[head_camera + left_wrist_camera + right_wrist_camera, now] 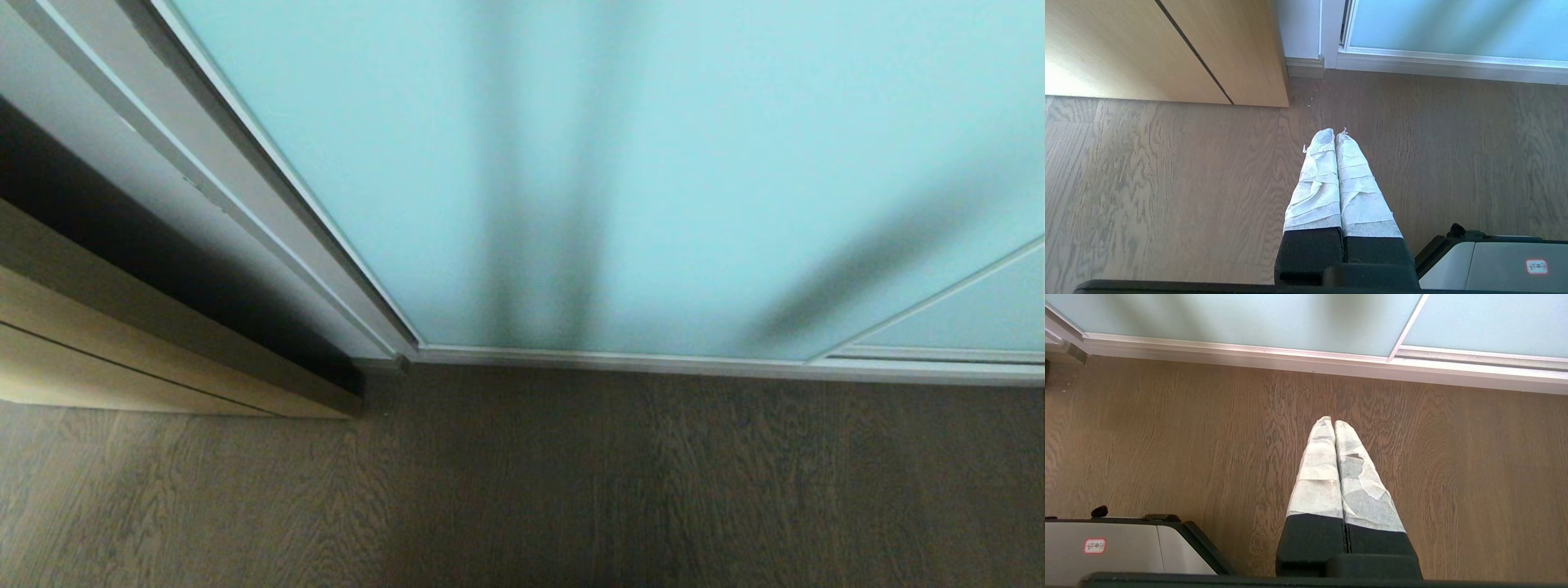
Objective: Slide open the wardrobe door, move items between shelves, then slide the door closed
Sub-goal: Open the door
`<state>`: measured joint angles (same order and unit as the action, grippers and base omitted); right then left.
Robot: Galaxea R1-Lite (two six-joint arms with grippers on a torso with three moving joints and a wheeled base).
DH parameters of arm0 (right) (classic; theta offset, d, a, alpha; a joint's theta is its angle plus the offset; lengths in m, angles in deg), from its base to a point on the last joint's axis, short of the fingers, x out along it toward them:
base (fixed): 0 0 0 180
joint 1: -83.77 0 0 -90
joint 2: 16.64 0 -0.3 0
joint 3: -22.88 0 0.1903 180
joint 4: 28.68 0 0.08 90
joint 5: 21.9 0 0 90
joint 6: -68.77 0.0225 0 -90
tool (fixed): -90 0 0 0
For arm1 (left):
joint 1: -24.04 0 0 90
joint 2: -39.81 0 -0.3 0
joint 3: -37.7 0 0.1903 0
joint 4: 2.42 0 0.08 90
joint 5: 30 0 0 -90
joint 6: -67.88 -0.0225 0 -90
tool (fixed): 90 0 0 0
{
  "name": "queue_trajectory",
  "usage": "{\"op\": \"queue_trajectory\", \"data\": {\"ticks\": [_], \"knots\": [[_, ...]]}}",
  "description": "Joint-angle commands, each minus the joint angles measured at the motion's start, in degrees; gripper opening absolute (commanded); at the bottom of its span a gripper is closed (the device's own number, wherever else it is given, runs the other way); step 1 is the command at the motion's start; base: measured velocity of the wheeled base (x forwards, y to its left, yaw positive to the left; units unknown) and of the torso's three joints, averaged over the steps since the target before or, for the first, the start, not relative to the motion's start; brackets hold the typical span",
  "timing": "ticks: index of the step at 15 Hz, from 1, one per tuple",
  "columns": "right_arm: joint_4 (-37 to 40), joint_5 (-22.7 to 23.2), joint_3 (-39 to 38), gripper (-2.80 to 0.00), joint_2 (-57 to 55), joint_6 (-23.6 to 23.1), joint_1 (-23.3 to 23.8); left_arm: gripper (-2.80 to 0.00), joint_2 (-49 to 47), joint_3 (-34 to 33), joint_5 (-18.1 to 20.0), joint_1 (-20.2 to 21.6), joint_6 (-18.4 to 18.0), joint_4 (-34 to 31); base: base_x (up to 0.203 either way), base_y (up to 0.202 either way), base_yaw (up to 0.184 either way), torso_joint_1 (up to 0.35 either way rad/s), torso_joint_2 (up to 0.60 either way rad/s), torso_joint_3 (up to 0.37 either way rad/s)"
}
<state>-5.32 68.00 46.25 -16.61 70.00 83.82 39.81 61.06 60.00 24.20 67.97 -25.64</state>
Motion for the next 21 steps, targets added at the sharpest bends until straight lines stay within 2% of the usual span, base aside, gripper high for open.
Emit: {"op": "queue_trajectory", "data": {"ticks": [1,21], "knots": [[0.0,0.0,-0.1,-2.8,0.0,-0.1,0.0,-2.8,-0.1,0.0,0.0,0.0,0.1,0.0,0.0,0.0,0.0,0.0,0.0,0.0],[0.0,0.0,0.0,-2.8,0.0,0.0,0.0,-2.8,-0.1,0.0,0.0,0.0,0.1,0.0,0.0,0.0,0.0,0.0,0.0,0.0]]}}
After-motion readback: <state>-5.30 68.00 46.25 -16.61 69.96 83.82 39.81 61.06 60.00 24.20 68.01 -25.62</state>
